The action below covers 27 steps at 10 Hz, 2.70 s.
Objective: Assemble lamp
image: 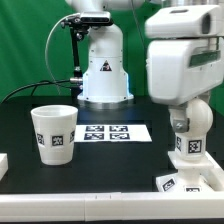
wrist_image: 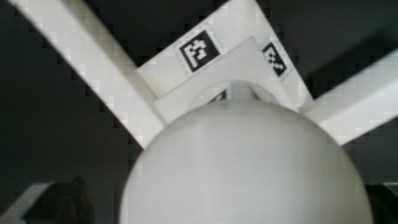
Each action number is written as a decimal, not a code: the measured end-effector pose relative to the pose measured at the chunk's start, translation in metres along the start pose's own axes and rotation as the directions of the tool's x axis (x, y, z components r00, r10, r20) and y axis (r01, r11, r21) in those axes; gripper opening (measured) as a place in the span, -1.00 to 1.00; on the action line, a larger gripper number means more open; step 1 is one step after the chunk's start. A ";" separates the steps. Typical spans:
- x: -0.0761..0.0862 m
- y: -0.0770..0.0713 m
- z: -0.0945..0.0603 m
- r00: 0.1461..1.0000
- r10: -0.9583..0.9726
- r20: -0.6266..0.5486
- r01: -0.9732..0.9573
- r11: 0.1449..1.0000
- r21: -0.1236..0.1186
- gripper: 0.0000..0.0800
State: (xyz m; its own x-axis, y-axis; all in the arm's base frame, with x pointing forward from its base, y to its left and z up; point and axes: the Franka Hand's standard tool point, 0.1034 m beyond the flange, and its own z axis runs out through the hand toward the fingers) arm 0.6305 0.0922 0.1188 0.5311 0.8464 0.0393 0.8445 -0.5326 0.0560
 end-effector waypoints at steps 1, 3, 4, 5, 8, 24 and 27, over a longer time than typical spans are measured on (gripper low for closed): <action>0.003 -0.003 0.000 0.995 -0.103 0.010 0.103 0.995 -0.007 0.75; 0.000 -0.001 0.001 0.991 -0.134 0.012 0.134 0.991 -0.005 0.71; 0.000 -0.001 0.001 0.991 -0.131 0.012 0.131 0.991 -0.005 0.71; 0.000 -0.001 0.001 0.994 -0.109 0.012 0.109 0.994 -0.005 0.44; -0.002 0.001 0.001 0.993 0.120 0.003 -0.120 0.993 -0.003 0.44; 0.000 0.007 0.004 -0.491 0.868 0.080 -0.863 -0.496 0.092 0.44; 0.001 0.006 0.005 -0.639 0.758 0.128 -0.753 -0.651 0.095 0.59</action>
Offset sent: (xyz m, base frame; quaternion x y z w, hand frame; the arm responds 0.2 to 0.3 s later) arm 0.0000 0.0000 0.0000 0.0000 0.0000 0.0000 1.0000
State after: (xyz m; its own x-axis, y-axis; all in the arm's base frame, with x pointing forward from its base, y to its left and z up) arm 0.6368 0.0901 0.1147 0.3093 -0.9445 -0.1106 -0.9434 -0.2901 -0.1605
